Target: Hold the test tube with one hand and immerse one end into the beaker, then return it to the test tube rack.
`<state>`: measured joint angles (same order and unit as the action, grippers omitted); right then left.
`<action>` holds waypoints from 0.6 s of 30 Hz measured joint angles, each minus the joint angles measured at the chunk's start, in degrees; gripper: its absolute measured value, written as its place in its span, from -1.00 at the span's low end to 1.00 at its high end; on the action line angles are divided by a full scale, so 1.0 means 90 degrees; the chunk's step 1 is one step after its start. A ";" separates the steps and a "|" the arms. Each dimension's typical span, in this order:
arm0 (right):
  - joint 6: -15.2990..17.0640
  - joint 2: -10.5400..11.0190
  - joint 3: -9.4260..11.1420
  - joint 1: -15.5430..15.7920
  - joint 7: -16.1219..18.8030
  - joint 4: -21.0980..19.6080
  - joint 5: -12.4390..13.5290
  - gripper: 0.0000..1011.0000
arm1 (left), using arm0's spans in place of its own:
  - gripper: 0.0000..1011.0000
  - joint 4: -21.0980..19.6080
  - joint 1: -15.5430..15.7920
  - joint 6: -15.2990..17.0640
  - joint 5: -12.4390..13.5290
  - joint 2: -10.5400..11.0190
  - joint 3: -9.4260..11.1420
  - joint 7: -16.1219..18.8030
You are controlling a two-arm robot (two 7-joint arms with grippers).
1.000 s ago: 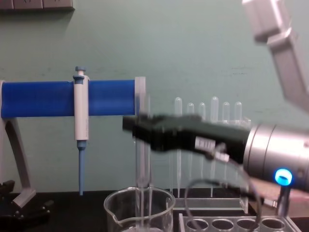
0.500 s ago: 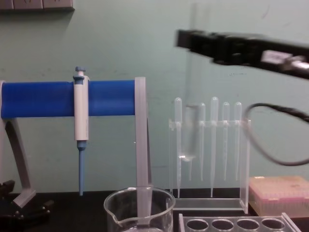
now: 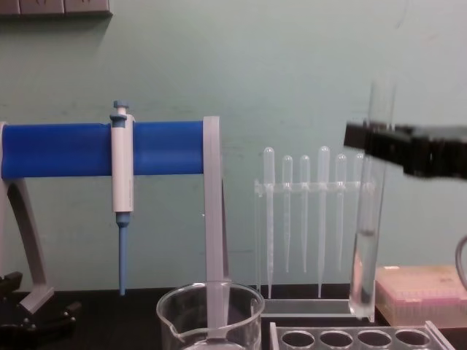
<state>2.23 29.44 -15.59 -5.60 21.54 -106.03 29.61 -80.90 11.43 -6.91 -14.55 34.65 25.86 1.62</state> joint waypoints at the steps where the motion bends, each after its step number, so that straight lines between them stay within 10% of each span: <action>1: 0.0000 -0.0004 -0.0017 0.0001 0.0001 0.0038 -0.0010 -0.55 | 0.98 0.0000 0.0000 0.0000 0.0000 0.0000 0.0000 0.0000; 18: 0.0018 -0.0177 -0.0450 -0.0197 0.0087 0.0627 -0.0411 -0.55 | 0.98 0.0000 0.0000 0.0000 0.0000 0.0000 0.0000 0.0000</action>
<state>2.40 27.84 -19.64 -7.37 22.33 -100.39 25.91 -80.90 11.43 -6.90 -14.55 34.64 25.86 1.62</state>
